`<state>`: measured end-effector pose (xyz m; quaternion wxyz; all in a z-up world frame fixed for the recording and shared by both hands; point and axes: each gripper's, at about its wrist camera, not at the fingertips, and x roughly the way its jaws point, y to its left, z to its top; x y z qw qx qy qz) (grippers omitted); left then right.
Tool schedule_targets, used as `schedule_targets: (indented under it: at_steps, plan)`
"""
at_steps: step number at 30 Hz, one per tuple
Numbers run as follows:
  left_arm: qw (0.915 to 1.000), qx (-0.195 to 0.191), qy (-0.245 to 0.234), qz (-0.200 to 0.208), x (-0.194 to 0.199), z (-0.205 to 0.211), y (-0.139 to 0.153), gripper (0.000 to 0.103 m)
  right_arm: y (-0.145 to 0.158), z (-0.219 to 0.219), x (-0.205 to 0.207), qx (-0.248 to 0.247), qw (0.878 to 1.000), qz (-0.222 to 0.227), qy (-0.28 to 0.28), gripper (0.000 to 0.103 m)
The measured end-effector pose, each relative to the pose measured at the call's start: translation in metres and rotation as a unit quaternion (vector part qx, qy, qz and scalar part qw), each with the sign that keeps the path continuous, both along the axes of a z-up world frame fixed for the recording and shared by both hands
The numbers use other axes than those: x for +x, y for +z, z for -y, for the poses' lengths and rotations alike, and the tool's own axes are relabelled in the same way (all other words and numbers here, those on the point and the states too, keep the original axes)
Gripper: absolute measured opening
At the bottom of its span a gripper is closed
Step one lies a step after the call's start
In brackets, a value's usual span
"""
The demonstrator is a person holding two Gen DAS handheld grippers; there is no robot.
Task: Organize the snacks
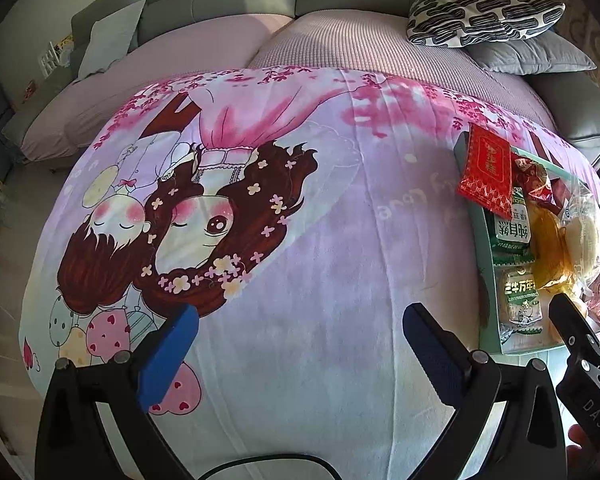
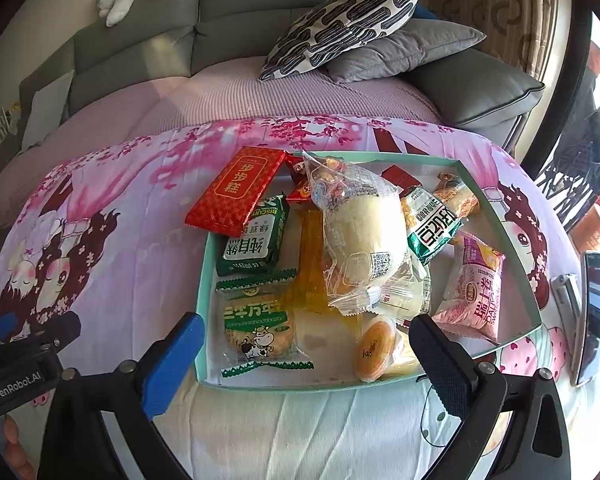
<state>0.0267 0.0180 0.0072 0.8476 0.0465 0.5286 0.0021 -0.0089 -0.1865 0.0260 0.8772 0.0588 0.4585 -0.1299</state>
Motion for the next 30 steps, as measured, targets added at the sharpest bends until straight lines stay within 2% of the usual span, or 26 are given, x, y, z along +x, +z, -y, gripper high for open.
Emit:
schedule_targets:
  at_steps: [30]
  plan:
    - [0.9999,-0.013,-0.006,-0.007,0.0036,0.0038,0.0009,0.102,-0.0051,0.0036,0.0015,0.002,1.0,-0.006,-0.001,0.103]
